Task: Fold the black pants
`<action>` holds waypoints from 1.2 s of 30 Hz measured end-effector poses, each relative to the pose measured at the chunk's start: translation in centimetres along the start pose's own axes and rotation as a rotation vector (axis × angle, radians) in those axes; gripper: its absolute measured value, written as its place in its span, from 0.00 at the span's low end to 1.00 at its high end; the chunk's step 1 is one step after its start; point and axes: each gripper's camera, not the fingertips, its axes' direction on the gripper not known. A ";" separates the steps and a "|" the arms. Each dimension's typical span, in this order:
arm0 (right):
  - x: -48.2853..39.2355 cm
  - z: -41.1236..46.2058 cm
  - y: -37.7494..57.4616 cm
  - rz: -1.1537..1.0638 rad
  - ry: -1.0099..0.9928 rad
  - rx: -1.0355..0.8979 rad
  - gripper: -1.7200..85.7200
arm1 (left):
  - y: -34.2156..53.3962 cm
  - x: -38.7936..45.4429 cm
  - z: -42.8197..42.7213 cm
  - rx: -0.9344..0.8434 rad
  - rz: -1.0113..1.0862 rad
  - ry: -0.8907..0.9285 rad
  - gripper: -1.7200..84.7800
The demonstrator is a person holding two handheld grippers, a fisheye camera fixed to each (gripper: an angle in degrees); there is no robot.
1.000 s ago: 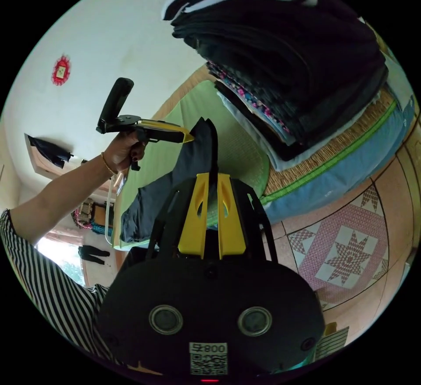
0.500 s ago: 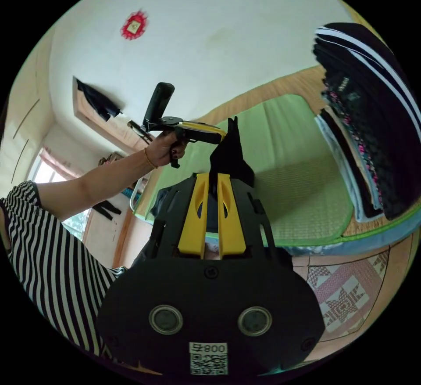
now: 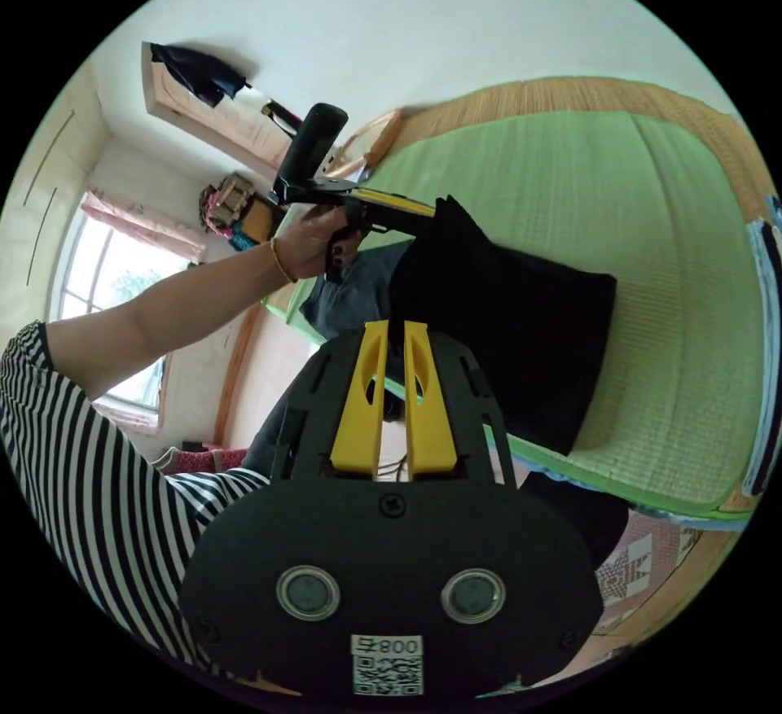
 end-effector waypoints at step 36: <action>15.3 27.9 -9.7 -0.141 0.184 -0.340 0.02 | 19.2 0.9 -8.0 -0.017 -0.300 -0.036 0.02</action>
